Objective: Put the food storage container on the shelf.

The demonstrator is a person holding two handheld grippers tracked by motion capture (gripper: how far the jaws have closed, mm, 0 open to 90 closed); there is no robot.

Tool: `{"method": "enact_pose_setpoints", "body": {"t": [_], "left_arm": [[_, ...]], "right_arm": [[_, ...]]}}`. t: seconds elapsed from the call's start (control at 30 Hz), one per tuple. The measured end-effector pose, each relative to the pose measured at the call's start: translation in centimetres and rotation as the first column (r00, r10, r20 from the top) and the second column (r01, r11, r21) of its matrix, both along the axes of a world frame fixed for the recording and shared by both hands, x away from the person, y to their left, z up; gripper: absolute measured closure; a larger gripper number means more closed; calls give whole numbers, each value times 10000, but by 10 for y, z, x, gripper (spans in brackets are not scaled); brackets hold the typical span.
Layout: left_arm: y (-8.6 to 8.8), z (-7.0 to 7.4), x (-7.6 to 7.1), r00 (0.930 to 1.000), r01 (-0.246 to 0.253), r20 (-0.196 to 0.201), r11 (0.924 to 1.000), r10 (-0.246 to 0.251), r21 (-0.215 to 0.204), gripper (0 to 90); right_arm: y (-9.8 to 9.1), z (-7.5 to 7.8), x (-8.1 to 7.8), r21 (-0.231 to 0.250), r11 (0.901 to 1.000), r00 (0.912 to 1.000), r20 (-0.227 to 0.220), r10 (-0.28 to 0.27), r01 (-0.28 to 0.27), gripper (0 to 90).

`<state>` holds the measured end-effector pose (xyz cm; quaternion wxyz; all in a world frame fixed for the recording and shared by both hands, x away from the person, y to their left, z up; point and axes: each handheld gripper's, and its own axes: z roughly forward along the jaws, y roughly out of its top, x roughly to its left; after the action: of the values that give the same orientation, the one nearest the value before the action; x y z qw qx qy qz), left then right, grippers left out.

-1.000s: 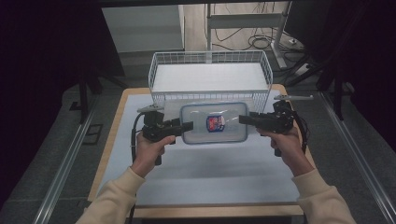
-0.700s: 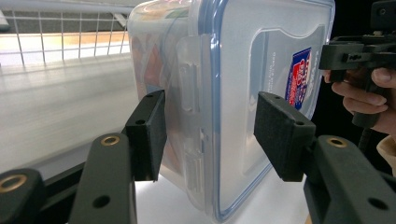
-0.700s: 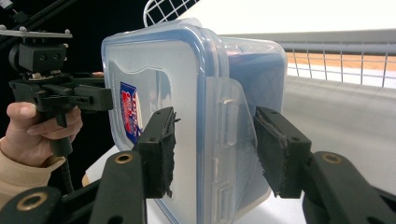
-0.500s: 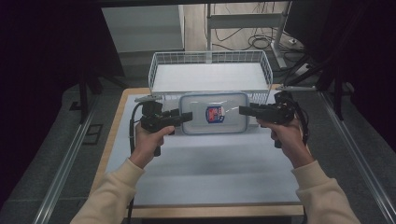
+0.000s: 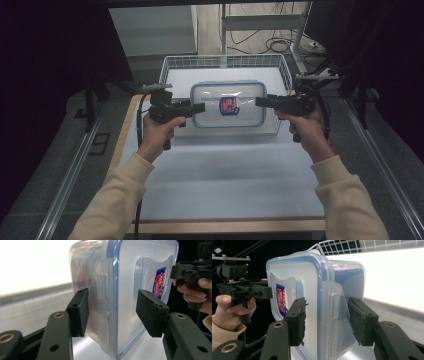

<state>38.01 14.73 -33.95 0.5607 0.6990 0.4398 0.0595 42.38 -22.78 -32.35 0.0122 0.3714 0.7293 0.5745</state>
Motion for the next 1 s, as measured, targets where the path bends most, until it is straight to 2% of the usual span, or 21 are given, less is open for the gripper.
{"method": "enact_pose_setpoints", "body": {"t": [0.13, 0.27, 0.63, 0.83, 0.97, 1.0], "left_arm": [[3, 9, 13, 10000, -43, 73, 10000, 43, -21, 452], [6, 16, 26, 10000, -59, -15, 10000, 59, -57, 453], [16, 34, 56, 9998, -179, -48, 9997, 178, -177, 450], [19, 37, 71, 9994, -255, -241, 9993, 248, -270, 445], [21, 33, 81, 9990, -166, -422, 9996, 156, -223, 445], [20, 32, 83, 9983, -251, -534, 9990, 232, -359, 444]], "right_arm": [[3, 9, 13, 49, 10000, 10000, 29, -3, 3, 499], [6, 17, 27, 80, 10000, 10000, -41, -29, 29, 499], [17, 35, 57, 104, 9999, 9999, -78, -63, 63, 498], [21, 39, 71, 105, 9998, 9995, -271, -172, 175, 498], [22, 37, 80, 82, 9998, 9986, -496, -193, 197, 498], [22, 37, 83, 64, 9998, 9986, -485, -202, 206, 498]]}}
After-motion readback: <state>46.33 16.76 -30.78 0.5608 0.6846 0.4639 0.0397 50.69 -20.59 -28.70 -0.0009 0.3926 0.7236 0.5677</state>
